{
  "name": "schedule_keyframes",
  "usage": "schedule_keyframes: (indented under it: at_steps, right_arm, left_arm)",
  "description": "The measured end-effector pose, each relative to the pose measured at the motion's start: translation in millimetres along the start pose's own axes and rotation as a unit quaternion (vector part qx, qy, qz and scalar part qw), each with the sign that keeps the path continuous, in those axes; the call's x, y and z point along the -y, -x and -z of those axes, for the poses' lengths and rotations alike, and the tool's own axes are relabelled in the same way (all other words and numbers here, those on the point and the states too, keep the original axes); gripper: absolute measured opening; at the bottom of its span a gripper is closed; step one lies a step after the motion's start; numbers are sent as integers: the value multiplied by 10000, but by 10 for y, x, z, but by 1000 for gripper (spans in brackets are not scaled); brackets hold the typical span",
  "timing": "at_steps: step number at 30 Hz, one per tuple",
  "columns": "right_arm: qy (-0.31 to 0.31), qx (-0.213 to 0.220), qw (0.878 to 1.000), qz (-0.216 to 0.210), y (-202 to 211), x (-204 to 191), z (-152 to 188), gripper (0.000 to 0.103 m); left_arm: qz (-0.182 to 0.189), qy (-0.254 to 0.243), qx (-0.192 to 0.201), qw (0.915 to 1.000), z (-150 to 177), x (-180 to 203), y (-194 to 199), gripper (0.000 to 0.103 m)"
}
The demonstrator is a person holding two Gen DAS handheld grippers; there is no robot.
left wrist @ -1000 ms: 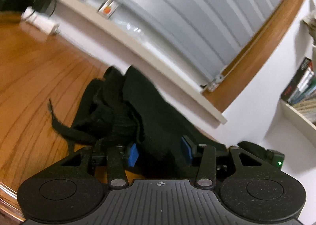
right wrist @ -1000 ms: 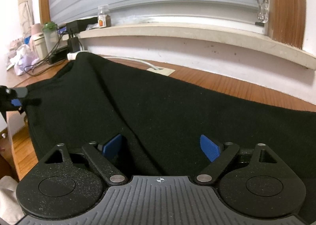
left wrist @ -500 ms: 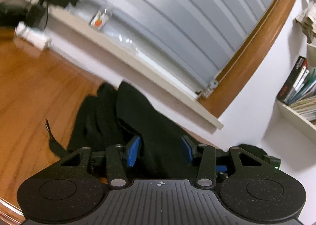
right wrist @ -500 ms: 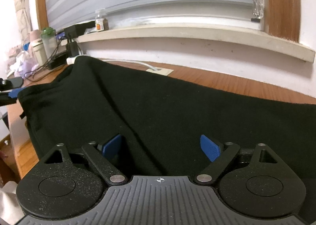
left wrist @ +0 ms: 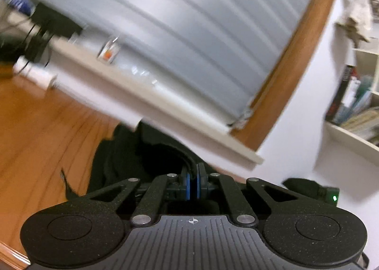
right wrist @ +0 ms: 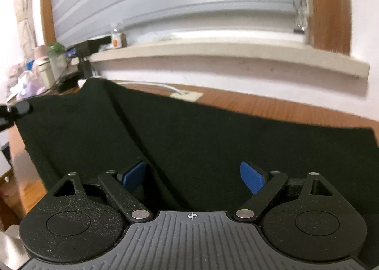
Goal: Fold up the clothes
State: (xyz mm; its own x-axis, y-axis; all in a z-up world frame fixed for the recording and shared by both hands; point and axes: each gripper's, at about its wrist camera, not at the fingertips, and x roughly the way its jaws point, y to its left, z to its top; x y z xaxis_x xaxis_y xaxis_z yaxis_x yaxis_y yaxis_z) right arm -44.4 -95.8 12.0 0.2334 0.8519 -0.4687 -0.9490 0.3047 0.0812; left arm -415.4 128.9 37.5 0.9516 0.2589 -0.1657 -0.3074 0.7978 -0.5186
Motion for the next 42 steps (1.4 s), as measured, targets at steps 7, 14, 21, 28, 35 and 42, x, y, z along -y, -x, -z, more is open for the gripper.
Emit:
schedule_keyframes:
  at_steps: [7, 14, 21, 28, 35, 42]
  right_arm:
    - [-158, 690, 9972, 238, 787, 238, -106, 90]
    - [-430, 484, 9951, 749, 1236, 694, 321, 46]
    - [-243, -368, 9916, 1214, 1069, 712, 727, 45]
    - [-124, -339, 9902, 1352, 1191, 674, 891, 46]
    - [-284, -78, 9915, 1270, 1212, 736, 916, 47]
    - [-596, -56, 9923, 1084, 1095, 1229, 351, 60]
  left_arm:
    - [-385, 175, -510, 9978, 17, -278, 23, 33]
    - [-503, -537, -282, 9969, -272, -229, -12, 69]
    - [-454, -1623, -841, 9821, -568, -60, -838, 77]
    - [-492, -2184, -1539, 9624, -556, -25, -1419, 79]
    - [-131, -2086, -1494, 9664, -484, 219, -1530, 84]
    - [682, -2436, -1561, 9548, -109, 828, -1948, 84]
